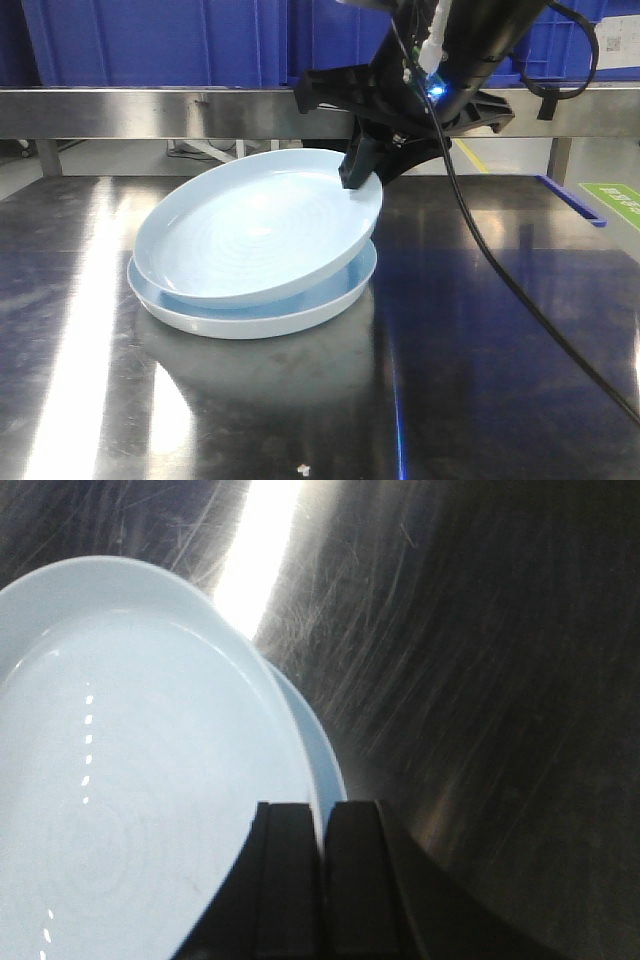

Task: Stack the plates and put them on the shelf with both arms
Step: 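Open the right gripper to release the plate onto the stack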

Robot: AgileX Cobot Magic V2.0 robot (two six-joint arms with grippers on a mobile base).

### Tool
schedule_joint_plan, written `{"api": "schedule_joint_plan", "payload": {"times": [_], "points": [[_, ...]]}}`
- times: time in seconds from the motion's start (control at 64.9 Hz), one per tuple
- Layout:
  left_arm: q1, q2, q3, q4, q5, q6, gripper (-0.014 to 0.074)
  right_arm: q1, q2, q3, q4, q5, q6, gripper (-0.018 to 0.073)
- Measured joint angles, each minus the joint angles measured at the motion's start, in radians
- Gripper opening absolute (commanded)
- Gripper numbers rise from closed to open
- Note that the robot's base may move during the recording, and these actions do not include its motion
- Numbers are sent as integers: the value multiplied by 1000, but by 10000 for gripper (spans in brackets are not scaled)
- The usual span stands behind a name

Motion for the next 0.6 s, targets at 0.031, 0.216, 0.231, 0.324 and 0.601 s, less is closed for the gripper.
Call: {"api": "schedule_joint_plan", "payload": {"times": [0.031, 0.216, 0.231, 0.324, 0.601], "points": [[0, 0, 0, 0, 0, 0, 83, 0, 1, 0, 0, 0, 0, 20], [0, 0, 0, 0, 0, 0, 83, 0, 2, 0, 0, -2, 0, 20], [0, 0, 0, 0, 0, 0, 83, 0, 2, 0, 0, -2, 0, 20], [0, 0, 0, 0, 0, 0, 83, 0, 2, 0, 0, -2, 0, 20], [0, 0, 0, 0, 0, 0, 83, 0, 2, 0, 0, -6, 0, 20]]}}
